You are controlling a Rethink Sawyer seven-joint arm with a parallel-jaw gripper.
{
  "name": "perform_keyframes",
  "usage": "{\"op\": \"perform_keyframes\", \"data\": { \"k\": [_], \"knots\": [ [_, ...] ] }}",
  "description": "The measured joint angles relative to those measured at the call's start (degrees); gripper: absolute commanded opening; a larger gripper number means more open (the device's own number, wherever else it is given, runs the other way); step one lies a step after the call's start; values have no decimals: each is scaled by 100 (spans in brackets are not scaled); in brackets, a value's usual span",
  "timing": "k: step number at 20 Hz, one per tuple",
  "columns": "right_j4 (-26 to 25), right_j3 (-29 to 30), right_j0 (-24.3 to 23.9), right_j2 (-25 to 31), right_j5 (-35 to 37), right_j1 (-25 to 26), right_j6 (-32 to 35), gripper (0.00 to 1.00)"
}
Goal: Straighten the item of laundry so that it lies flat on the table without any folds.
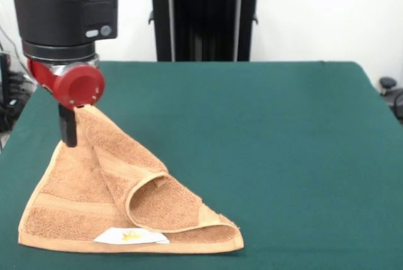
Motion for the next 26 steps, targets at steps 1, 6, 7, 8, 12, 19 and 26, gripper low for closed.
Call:
{"op": "perform_keyframes", "data": {
  "k": [1, 6, 7, 8, 12, 19, 26],
  "knots": [
    [0, -3, 18, 0, 0, 0, 0, 0],
    [0, -39, 176, 1, 0, 16, 0, 0],
    [0, -46, 199, 1, 0, 23, 0, 0],
    [1, -69, 245, 1, 0, 54, 0, 0],
    [0, -95, 296, 2, 0, 130, 0, 0],
    [0, -135, 320, 1, 3, 278, 0, 0],
    [0, -137, 361, 1, 61, 349, 0, 0]
  ]
}}
